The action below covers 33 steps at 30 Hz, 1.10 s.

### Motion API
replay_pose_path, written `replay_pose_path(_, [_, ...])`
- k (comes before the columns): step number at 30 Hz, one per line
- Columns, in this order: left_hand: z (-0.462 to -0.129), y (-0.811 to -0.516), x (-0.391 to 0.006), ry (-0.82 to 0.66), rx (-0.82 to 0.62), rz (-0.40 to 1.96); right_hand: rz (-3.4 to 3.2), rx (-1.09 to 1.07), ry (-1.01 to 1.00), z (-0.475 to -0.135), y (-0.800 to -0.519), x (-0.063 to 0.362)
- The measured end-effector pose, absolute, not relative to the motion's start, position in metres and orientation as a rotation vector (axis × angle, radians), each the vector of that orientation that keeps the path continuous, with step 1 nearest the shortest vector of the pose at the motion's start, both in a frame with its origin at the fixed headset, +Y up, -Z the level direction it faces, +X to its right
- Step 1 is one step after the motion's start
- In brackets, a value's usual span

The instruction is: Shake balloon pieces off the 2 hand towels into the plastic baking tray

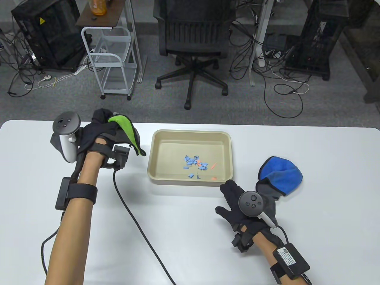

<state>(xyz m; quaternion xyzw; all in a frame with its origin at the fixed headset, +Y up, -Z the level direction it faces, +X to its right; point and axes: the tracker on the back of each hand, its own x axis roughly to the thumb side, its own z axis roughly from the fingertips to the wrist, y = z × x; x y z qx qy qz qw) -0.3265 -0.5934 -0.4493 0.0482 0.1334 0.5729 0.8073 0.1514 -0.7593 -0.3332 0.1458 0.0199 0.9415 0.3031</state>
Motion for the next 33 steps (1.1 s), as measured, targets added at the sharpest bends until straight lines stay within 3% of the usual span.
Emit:
replay_pose_path(6, [-0.441,-0.618,-0.368,0.37,0.112,1.184,2.507,0.401,0.059,-0.332,-0.761,0.149])
replay_pose_path(13, [-0.436,-0.675,-0.39,0.458,0.067,1.046,2.519,0.414,0.093,-0.332,-0.766,0.145])
replay_pose_path(26, [-0.425,-0.781,-0.38,0.433,-0.213,0.715,2.547,0.427,0.115,-0.332,-0.768,0.142])
replay_pose_path(33, [-0.422,-0.788,-0.378,0.381,-0.277,0.732,2.549,0.432,0.121,-0.331,-0.768,0.14])
